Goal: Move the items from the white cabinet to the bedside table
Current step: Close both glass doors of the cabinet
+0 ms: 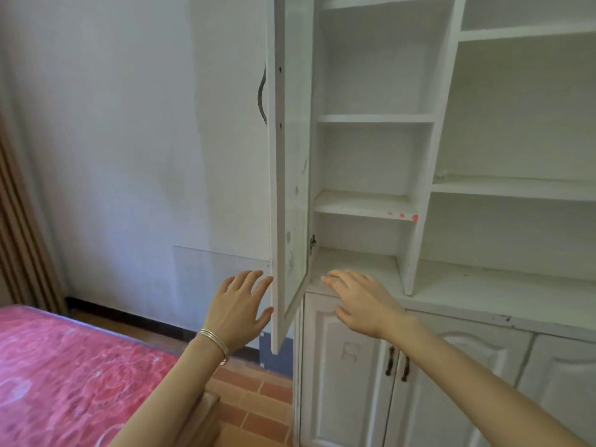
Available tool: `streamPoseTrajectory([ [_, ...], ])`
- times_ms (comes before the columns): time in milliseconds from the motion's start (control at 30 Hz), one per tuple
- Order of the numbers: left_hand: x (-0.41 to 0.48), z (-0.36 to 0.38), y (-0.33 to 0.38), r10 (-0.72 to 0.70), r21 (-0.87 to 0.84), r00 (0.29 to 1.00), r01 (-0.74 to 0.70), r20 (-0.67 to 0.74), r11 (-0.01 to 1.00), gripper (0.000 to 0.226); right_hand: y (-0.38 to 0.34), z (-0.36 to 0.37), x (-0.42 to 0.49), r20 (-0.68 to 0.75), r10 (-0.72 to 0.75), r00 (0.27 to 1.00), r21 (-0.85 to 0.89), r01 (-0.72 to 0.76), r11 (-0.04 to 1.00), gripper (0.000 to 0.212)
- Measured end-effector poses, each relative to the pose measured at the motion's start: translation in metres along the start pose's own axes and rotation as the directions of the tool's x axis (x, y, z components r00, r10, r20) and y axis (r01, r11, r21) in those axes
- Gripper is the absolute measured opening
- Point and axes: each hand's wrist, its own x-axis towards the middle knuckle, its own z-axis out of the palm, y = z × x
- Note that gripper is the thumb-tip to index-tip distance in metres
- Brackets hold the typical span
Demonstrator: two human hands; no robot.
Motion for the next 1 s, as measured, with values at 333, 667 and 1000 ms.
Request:
streamPoseTrajectory([
  [333, 0.067, 0.043, -0.042, 0.02, -0.06, 1.0, -0.021, -0.009, 0.998, 0.076, 0.024, 0.03, 0.05, 0.005, 0.064, 0.998, -0.009, -0.064, 0.998, 0.056],
  [667, 0.084, 0.068, -0.053, 0.177, -0.246, 0.974, -0.208, -0.143, 0.947, 0.08, 0.035, 0.041, 0.073, -0.061, 0.176, 0.982, -0.027, -0.178, 0.984, 0.055],
  [1000, 0.108, 0.08, -0.014, 0.388, -0.393, 0.892, -0.451, -0.234, 0.801, 0.083, 0.059, 0.038, 0.047, -0.077, 0.371, 0.925, -0.098, -0.377, 0.921, 0.054],
])
